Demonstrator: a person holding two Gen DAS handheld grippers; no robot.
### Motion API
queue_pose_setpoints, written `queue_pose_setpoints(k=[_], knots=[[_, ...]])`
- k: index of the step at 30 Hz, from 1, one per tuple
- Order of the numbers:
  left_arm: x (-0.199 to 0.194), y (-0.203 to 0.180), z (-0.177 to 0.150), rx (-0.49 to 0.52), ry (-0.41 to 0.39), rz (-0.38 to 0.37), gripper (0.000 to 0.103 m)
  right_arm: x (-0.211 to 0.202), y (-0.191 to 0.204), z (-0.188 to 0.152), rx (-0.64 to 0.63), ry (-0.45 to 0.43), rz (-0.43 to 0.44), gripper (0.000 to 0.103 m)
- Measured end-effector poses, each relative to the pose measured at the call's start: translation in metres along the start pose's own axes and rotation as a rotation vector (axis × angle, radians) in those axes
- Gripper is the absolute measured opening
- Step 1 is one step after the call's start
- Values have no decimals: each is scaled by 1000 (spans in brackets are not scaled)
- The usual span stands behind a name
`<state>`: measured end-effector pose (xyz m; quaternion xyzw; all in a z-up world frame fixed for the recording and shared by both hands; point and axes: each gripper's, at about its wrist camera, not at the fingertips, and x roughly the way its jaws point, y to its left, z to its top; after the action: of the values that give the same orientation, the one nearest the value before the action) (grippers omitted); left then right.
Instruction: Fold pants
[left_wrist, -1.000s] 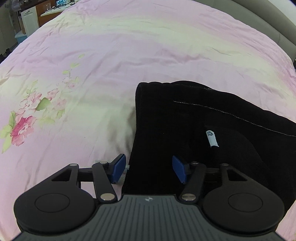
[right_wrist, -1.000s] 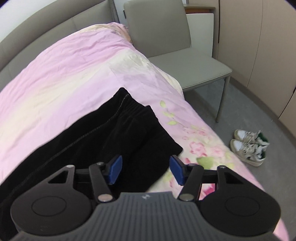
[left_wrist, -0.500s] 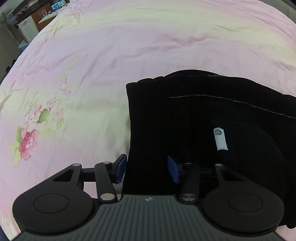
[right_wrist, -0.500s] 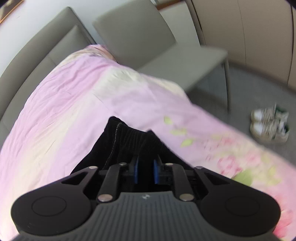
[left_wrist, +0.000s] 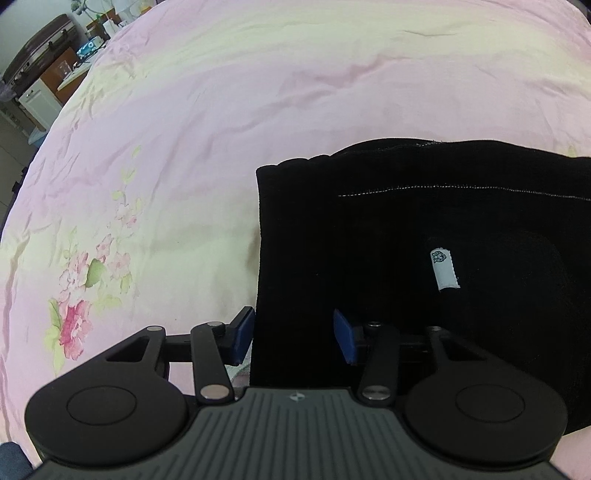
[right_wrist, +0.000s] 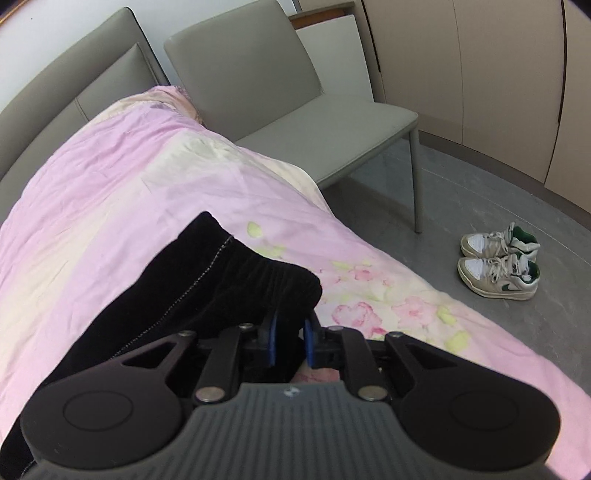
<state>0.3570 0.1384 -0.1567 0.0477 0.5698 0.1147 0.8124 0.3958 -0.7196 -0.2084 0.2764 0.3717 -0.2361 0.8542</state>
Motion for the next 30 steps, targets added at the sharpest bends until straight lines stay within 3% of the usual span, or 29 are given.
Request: queue_pose_setpoints(k=[3, 5, 7, 10, 13, 20, 25, 30], knots=[[-4, 0, 0, 8, 5, 0, 53, -10, 2, 4, -15, 2, -22, 28], [-10, 2, 0, 27, -1, -13, 53, -25, 9, 6, -97, -3, -44, 35], [-16, 6, 0, 40, -7, -28, 57, -43, 17, 3, -190, -3, -44, 37], [-31, 15, -2, 45, -63, 17, 58, -72, 34, -14, -292, 0, 2, 38], [-45, 33, -7, -15, -93, -87, 58, -94, 61, -44, -366, 50, 86, 38], [-65, 27, -43, -14, -152, -202, 58, -139, 159, -165, -576, 198, 316, 38], [-67, 23, -75, -94, -199, -195, 58, -177, 195, -267, -543, 286, 505, 38], [-53, 44, -94, -204, -176, -252, 60, -207, 202, -359, -528, 331, 589, 38]])
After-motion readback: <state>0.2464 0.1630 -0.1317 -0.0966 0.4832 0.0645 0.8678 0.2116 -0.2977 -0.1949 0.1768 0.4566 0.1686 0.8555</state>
